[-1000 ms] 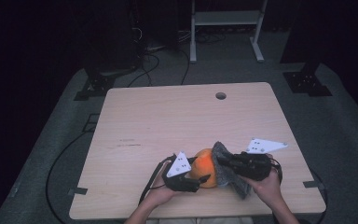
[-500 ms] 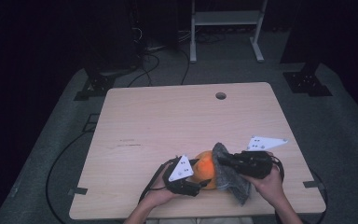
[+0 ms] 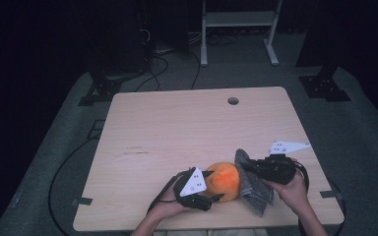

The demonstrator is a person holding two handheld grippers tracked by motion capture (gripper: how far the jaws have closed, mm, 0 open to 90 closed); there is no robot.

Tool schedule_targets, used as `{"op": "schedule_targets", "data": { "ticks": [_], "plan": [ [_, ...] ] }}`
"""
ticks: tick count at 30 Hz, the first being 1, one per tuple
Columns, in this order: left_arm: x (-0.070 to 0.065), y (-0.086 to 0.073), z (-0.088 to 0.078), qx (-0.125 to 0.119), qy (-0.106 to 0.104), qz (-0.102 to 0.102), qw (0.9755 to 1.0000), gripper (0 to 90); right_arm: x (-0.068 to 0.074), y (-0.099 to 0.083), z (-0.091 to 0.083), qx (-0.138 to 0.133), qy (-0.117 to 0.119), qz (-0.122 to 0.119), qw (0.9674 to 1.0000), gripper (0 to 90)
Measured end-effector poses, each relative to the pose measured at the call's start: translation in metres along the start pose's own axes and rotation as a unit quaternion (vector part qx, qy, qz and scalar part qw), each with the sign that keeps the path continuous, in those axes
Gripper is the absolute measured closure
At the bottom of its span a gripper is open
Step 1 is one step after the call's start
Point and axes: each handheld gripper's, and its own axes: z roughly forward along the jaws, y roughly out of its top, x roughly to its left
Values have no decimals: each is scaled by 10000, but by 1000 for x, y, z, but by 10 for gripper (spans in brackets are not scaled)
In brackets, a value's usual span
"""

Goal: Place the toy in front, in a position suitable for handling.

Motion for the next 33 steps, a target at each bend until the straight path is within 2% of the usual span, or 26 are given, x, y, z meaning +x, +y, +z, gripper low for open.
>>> {"op": "schedule_targets", "data": {
  "ticks": [1,2,4,6,8,11,12,13,15,16,18,19,23,24,26,29,31,33],
  "plan": [
    [0,0,0,7,-5,13,10000,280,-3,-2,-2,5,33,105,9999,789],
    [-1,0,1,9,-16,30,10000,278,-2,-1,-4,-31,43,93,9999,790],
    [-2,0,1,-5,-13,29,10000,276,3,3,-7,-185,240,30,9995,789],
    [-1,0,1,-7,1,-2,10000,273,9,7,-6,-228,400,-86,9989,790],
    [-1,0,1,-3,43,-45,10000,276,10,7,-2,-83,277,-153,9995,790],
    [-1,3,2,44,54,-29,10000,281,3,5,-2,72,57,-5,10000,792],
    [-2,3,3,40,50,-38,10000,283,4,6,-6,-6,135,90,9999,794],
    [-2,4,3,34,57,-46,10000,284,7,8,-8,-87,242,76,9996,793],
    [-1,4,4,25,80,-97,9999,285,22,15,-9,-225,509,-131,9984,793],
    [0,5,4,16,99,-112,9999,285,29,19,-7,-207,572,-248,9978,792],
    [1,5,3,6,120,-130,9998,295,37,22,-1,-56,466,-514,9976,791],
    [1,5,2,-37,133,-158,9998,303,36,21,2,5,412,-537,9977,791],
    [3,9,-2,-175,206,-202,9994,349,15,12,-1,53,236,-168,9996,792],
    [5,11,-5,-204,205,-206,9994,351,14,11,-3,67,173,-164,9997,793],
    [6,14,-8,-186,214,-194,9994,353,16,12,-6,-37,309,-117,9994,794],
    [4,15,-7,-99,251,-106,9996,356,31,19,-5,-266,812,-272,9960,792],
    [6,12,-7,-92,198,-195,9996,355,39,22,0,-194,803,-442,9956,791],
    [8,8,-7,-136,165,-315,9993,351,36,19,5,-92,658,-436,9968,789]
  ]
}}
